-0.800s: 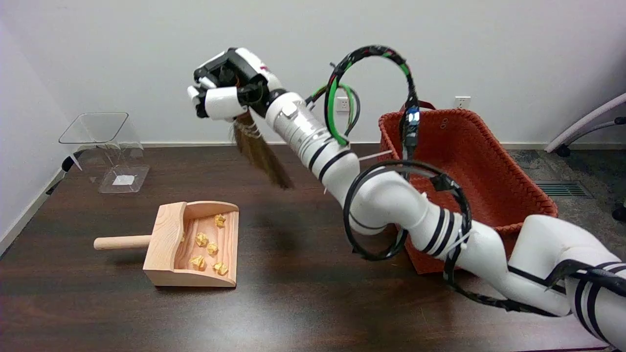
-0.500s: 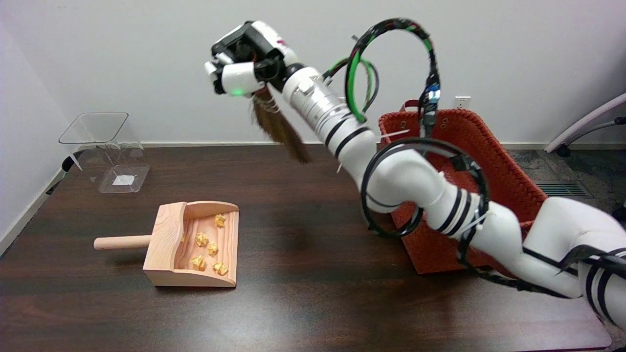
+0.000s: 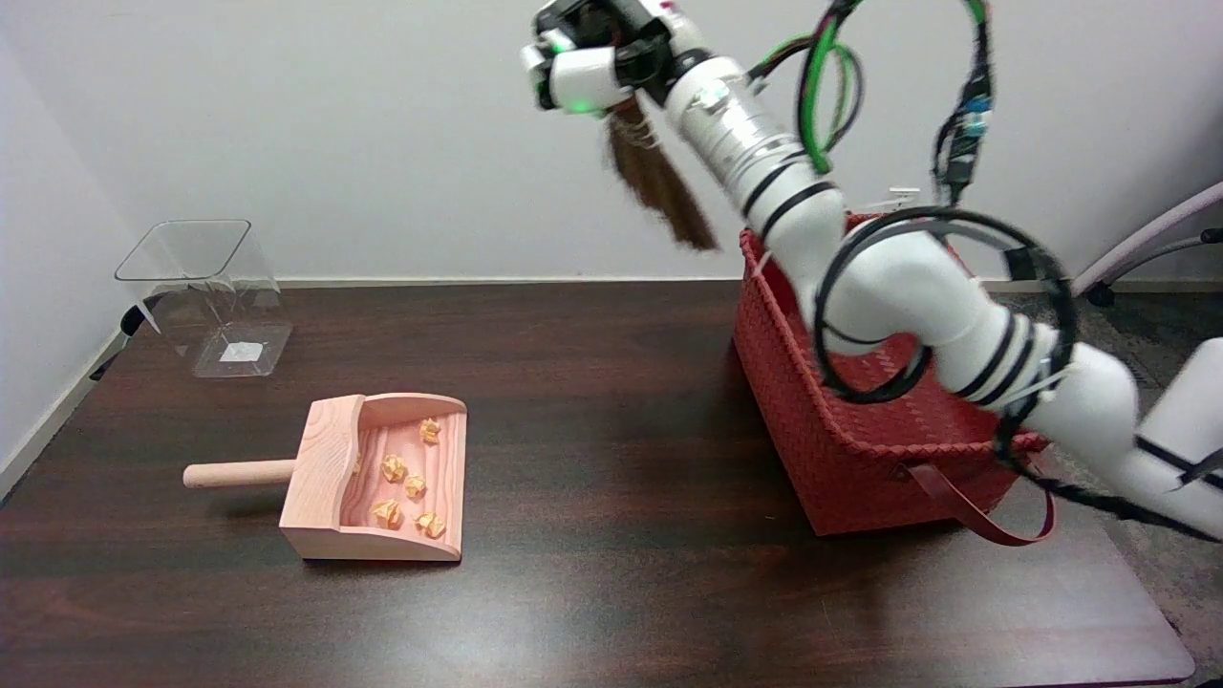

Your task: Place the broom in the storage basket.

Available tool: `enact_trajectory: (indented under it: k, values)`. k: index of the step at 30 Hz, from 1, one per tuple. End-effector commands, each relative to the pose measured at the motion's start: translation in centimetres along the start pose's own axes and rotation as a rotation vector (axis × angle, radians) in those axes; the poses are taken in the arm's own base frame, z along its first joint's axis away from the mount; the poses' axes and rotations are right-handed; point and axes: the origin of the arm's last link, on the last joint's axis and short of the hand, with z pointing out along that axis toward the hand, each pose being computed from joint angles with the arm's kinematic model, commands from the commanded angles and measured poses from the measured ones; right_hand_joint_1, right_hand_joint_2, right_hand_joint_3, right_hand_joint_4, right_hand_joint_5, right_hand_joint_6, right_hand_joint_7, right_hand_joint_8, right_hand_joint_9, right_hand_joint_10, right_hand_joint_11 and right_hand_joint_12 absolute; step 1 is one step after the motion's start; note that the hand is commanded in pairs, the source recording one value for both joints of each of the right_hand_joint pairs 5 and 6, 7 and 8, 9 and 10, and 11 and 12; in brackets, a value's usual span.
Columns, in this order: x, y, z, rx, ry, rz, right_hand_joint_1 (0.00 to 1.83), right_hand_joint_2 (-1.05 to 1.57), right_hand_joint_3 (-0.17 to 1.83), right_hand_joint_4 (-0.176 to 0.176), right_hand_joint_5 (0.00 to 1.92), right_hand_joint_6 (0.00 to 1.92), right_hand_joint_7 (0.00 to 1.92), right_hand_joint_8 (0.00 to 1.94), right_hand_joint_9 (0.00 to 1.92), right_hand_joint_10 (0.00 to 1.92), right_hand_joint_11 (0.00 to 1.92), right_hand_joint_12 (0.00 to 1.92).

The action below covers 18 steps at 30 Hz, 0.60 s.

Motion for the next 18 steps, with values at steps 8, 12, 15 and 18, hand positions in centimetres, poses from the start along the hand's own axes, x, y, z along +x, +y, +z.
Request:
enact_trajectory:
  k: [8,12,15,18]
  values:
    - [13.1,2.4,-5.4,-0.110,0.244,-0.168,1.32,0.68,1.11,0.000,1.92,1.92,1.92,1.92,1.92,1.92,1.92,1.92]
    - [13.6,3.2,-6.9,-0.137,0.262,-0.155,1.31,0.68,1.11,0.000,1.92,1.92,1.92,1.92,1.92,1.92,1.92,1.92]
    - [14.0,3.7,-8.1,-0.160,0.284,-0.145,1.31,0.68,1.11,0.000,1.92,1.92,1.92,1.92,1.92,1.92,1.92,1.92]
    - [14.2,4.3,-9.2,-0.184,0.303,-0.137,1.32,0.68,1.11,0.000,1.92,1.92,1.92,1.92,1.92,1.92,1.92,1.92]
